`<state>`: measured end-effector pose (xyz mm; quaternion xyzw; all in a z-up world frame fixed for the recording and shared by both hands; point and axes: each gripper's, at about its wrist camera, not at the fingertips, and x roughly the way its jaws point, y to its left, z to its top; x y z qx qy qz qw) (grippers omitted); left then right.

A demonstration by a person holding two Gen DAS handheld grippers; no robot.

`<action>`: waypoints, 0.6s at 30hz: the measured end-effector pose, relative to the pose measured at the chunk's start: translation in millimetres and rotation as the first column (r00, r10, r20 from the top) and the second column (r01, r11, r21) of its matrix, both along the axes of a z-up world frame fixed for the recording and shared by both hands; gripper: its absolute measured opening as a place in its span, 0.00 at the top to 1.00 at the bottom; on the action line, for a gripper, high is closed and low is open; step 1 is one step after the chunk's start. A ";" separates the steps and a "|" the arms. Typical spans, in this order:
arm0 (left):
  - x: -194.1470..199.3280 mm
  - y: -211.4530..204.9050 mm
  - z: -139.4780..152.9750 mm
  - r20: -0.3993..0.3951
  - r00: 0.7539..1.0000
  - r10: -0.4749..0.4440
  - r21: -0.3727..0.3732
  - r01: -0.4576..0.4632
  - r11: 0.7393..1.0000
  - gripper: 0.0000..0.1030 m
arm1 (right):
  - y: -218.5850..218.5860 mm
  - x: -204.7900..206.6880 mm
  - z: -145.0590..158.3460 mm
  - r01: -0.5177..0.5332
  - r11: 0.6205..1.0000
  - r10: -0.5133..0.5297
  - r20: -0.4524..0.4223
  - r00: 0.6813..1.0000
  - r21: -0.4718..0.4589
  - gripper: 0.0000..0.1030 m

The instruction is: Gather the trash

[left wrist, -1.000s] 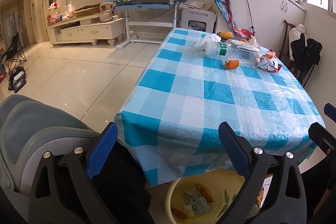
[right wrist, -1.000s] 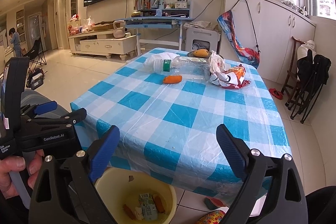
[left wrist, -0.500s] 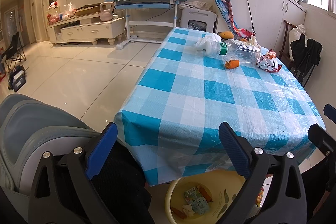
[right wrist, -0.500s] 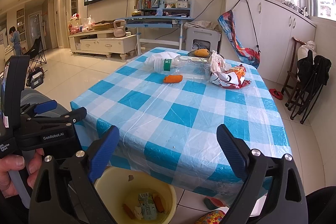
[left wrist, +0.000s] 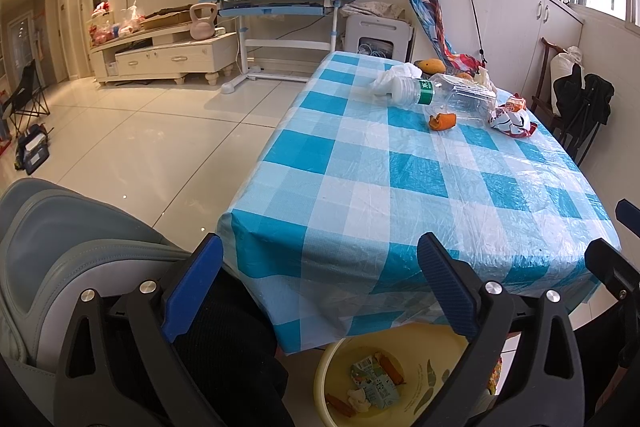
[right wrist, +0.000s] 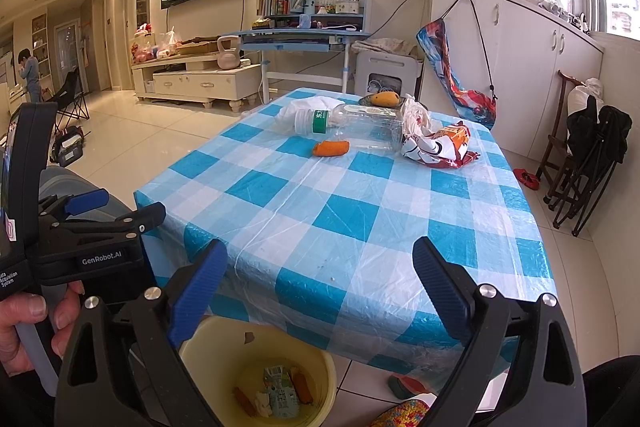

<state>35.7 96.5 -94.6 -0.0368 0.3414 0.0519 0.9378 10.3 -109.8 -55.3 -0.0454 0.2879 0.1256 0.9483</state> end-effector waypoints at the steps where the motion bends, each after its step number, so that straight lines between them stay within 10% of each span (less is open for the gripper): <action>1: -0.1 0.1 0.1 0.000 1.000 -0.001 0.000 0.001 1.000 0.08 | 0.1 0.0 0.0 0.000 1.000 0.000 0.000 1.000 0.000 0.13; 18: 9.1 -12.4 7.7 0.027 0.999 -0.044 0.023 0.044 0.999 0.07 | -7.6 7.5 10.7 -0.002 1.000 0.002 0.018 1.000 -0.009 0.13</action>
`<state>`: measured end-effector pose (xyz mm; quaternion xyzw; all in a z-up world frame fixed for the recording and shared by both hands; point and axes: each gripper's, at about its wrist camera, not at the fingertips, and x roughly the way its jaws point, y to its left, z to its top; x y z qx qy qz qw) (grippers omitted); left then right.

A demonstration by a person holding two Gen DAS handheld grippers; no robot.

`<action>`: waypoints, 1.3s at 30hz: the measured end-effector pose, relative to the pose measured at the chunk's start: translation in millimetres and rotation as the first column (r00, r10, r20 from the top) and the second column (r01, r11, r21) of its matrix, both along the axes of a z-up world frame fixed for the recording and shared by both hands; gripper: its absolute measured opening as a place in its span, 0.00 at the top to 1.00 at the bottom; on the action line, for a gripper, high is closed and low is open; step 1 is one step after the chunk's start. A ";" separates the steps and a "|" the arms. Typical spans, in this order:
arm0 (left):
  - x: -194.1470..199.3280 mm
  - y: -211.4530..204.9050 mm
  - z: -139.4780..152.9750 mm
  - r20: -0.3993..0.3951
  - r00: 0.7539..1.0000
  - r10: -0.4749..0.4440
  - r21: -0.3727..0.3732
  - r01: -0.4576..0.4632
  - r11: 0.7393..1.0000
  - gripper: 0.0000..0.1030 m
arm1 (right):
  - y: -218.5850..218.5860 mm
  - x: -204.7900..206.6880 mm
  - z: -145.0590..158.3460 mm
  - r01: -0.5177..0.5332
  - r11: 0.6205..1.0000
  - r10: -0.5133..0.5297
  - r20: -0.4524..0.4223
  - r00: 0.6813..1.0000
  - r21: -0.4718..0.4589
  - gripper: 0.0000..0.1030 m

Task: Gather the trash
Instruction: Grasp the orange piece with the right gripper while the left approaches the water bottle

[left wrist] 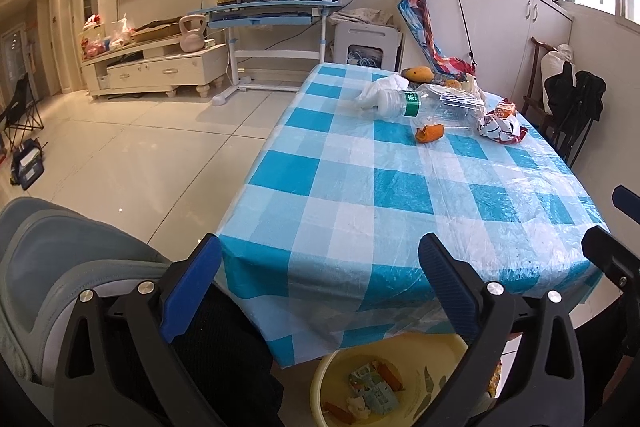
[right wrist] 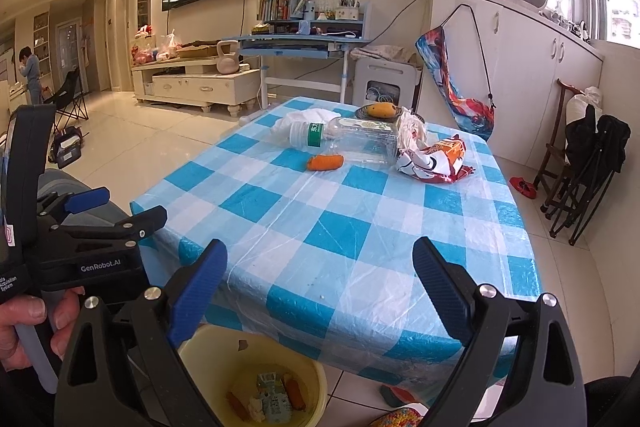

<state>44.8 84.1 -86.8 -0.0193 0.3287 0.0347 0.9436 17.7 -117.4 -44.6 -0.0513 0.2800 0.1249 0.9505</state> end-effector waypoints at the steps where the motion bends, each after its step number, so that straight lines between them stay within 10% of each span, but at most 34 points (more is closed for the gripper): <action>1: 3.5 -3.1 1.7 0.001 1.000 -0.009 0.005 0.009 1.000 0.07 | -2.9 2.6 1.5 0.003 1.000 -0.003 -0.002 1.000 0.002 0.13; 21: 115.2 -24.0 47.1 0.061 0.995 -0.074 0.085 0.069 0.994 0.07 | -1.8 121.1 -6.5 -0.028 0.997 0.039 -0.167 0.985 0.073 0.14; 39: 231.4 -29.9 45.4 0.034 0.979 -0.202 0.075 0.199 0.977 0.07 | 41.3 240.8 -52.2 -0.017 0.999 0.005 -0.363 0.932 -0.028 0.55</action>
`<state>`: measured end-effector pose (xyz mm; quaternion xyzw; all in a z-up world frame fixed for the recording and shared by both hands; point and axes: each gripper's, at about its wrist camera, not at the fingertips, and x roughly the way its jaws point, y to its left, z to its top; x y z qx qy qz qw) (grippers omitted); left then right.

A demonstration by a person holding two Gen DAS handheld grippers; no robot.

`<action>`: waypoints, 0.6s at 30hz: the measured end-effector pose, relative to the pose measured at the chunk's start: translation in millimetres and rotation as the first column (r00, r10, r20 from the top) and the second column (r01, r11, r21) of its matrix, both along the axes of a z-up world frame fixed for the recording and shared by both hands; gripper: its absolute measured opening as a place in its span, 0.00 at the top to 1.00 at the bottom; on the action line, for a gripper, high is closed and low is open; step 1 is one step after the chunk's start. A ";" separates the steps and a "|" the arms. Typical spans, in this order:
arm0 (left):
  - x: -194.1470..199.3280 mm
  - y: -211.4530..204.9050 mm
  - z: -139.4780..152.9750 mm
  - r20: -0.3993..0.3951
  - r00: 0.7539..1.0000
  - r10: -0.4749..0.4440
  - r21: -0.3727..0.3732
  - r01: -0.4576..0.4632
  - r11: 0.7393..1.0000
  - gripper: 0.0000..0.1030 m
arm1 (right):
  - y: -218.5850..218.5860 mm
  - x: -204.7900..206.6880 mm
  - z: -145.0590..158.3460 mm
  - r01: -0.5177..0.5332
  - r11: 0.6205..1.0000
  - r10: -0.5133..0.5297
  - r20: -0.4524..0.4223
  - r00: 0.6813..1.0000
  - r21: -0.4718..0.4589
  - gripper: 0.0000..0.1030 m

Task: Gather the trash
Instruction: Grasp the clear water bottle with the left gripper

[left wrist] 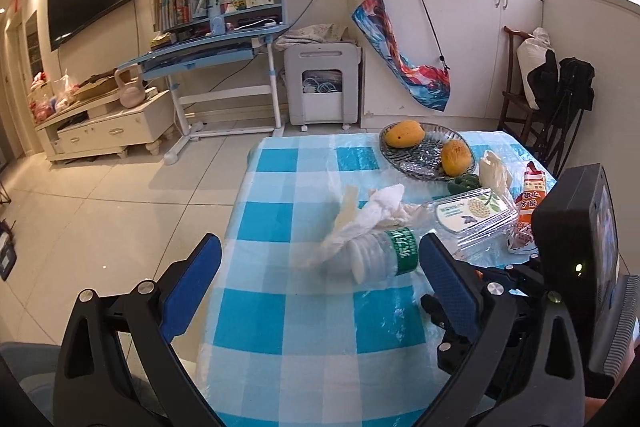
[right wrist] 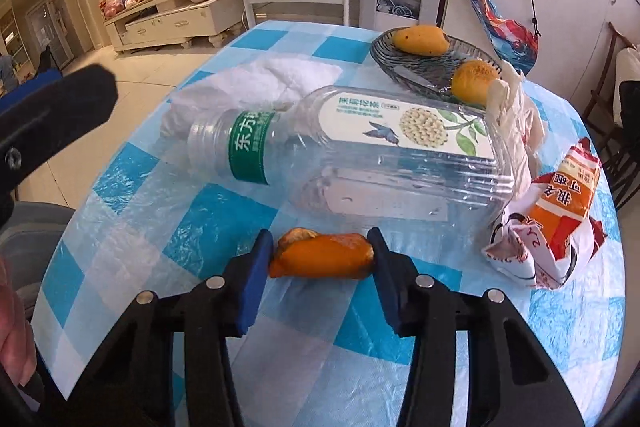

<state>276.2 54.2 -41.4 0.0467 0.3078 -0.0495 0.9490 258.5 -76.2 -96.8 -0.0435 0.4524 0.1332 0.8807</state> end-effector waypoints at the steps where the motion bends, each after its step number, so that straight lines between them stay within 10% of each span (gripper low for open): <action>1: 3.5 -3.7 0.4 0.001 1.000 -0.022 0.000 0.022 1.000 0.07 | -2.4 -1.2 0.1 -0.010 1.000 0.010 -0.002 1.000 0.000 0.55; 8: 31.0 -44.0 -2.8 -0.019 0.961 -0.275 0.080 0.275 0.958 0.07 | -59.9 -25.3 3.7 -0.004 0.999 0.007 -0.056 0.998 0.050 0.57; 18: 63.3 -131.1 -37.2 -0.185 0.799 -0.572 0.312 0.600 0.737 0.07 | -125.6 -70.8 7.3 0.088 0.985 -0.075 -0.086 0.993 0.151 0.57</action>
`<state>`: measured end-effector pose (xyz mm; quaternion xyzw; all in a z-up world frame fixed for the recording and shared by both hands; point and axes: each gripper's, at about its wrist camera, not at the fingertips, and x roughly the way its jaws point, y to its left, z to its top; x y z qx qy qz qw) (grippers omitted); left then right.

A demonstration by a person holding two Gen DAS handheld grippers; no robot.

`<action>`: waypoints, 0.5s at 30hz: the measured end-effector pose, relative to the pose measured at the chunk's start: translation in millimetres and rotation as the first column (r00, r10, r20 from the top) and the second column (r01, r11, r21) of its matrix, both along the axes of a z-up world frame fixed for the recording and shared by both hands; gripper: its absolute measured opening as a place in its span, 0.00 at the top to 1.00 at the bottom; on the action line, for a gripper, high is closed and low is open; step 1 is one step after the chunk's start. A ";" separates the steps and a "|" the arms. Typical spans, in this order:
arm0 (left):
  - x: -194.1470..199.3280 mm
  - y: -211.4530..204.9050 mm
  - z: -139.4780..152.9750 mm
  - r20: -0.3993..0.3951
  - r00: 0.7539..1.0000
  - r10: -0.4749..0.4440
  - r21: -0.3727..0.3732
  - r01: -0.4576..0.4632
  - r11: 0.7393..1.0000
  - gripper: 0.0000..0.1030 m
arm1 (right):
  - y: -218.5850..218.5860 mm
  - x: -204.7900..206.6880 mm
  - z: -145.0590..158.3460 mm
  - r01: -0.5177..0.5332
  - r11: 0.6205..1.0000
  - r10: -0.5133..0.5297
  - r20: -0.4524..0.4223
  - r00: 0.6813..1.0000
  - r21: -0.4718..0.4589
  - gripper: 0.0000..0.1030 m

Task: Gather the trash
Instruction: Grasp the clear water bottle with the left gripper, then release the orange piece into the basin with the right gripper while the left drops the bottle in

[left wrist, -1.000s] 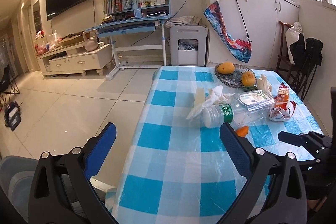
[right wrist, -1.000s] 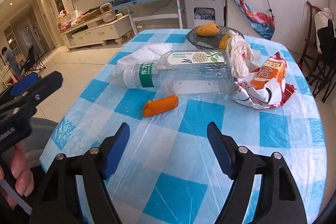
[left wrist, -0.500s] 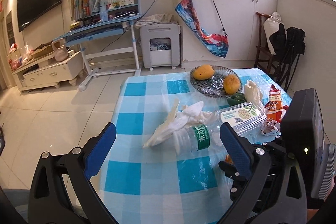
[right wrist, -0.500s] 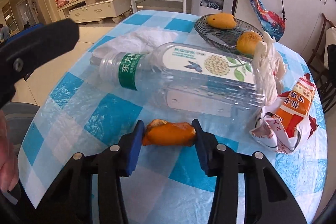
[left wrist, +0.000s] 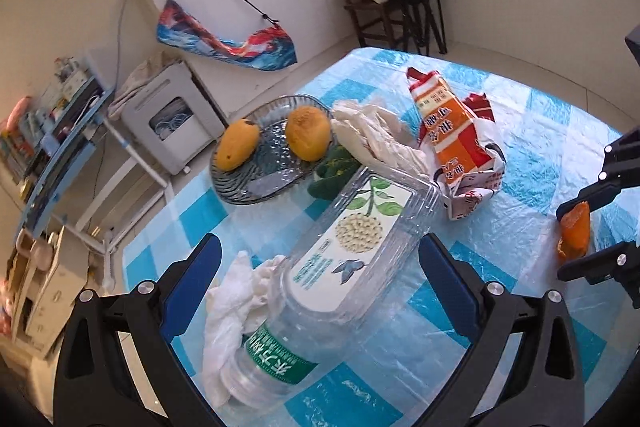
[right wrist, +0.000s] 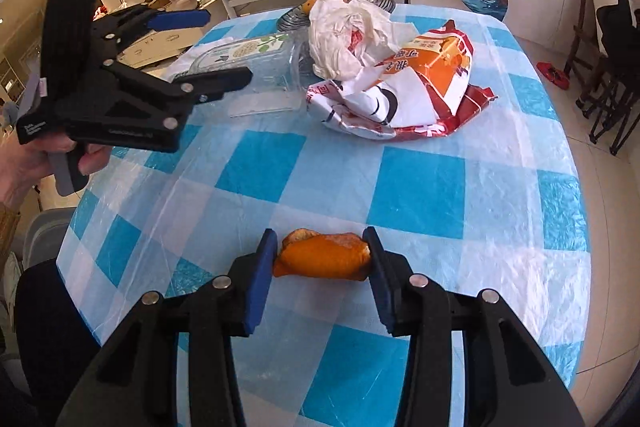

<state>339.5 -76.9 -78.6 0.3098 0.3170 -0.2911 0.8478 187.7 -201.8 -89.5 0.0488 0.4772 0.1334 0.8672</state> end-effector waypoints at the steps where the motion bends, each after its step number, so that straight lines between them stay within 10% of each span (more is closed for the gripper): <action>1: 0.9 -5.3 -3.5 -0.012 1.000 -0.012 0.016 0.013 1.000 0.07 | 0.4 -0.2 0.3 -0.001 1.000 0.001 0.002 1.000 0.002 0.57; 6: -1.2 -14.1 -22.1 -0.090 0.995 0.049 0.098 -0.040 0.994 0.23 | 5.0 -1.2 0.5 -0.002 1.000 0.002 0.011 1.000 0.014 0.57; 15: -50.7 33.3 -10.1 -0.239 0.938 0.251 0.017 -0.255 0.967 0.40 | 11.9 -11.3 3.1 -0.031 0.999 0.030 0.028 0.999 0.030 0.58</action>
